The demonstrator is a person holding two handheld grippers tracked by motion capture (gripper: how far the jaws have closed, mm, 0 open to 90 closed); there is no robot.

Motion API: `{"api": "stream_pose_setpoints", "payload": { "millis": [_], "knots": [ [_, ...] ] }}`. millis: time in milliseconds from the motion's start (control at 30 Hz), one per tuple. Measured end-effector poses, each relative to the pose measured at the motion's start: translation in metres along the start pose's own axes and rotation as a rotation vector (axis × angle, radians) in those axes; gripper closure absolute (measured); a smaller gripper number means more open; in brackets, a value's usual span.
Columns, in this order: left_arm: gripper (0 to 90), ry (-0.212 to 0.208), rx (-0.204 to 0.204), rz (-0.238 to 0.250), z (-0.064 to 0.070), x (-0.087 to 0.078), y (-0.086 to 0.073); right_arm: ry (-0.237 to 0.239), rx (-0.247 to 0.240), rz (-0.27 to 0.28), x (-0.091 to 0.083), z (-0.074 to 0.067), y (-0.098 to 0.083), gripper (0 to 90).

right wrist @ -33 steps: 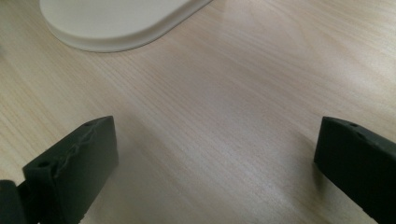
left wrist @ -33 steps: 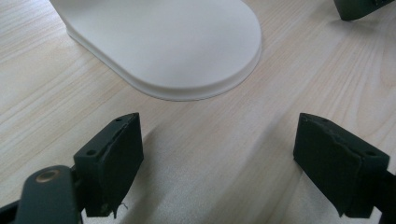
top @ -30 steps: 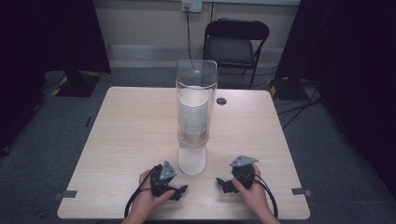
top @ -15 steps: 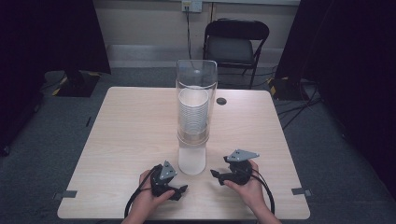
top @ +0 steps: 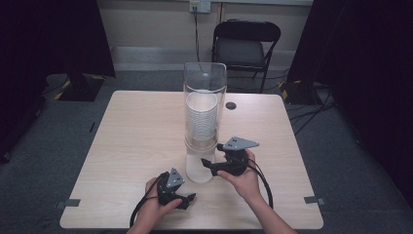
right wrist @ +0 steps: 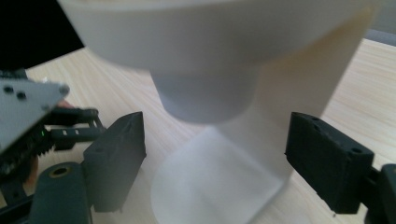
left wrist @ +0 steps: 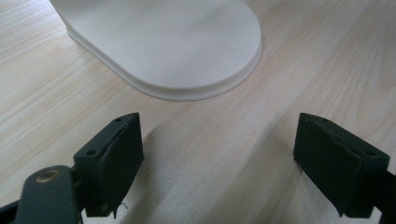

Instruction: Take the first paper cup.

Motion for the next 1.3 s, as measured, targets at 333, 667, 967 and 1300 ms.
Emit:
{"api": "stream_pose_setpoints", "payload": {
  "millis": [333, 667, 967, 1300],
  "knots": [
    [15.5, 0.0, 0.001, -0.003, 0.0, 0.0, 0.0, 0.037, 0.011, 0.051, 0.02, -0.005, 0.01, 30.2],
    [15.5, -0.001, -0.002, -0.001, 0.0, 0.0, 0.0, 0.011, -0.051, 0.056, 0.023, -0.003, 0.005, 37.6],
    [15.5, 0.001, 0.003, -0.002, 0.0, 0.0, 0.0, 0.07, -0.098, -0.052, 0.034, -0.006, -0.025, 90.0],
    [15.3, 0.001, 0.012, -0.023, -0.001, -0.002, -0.001, 0.035, -0.09, 0.036, 0.027, -0.005, -0.031, 30.6]
  ]
}}
Point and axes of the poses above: each handheld gripper's, and its own axes: x roughly forward along the jaws, y roughly out of its top, z roughly to its right, the point moved 7 cm from there along x, roughly forward along the jaws, and after that the axes turned 4 degrees about -x, right-handed, at the moved point
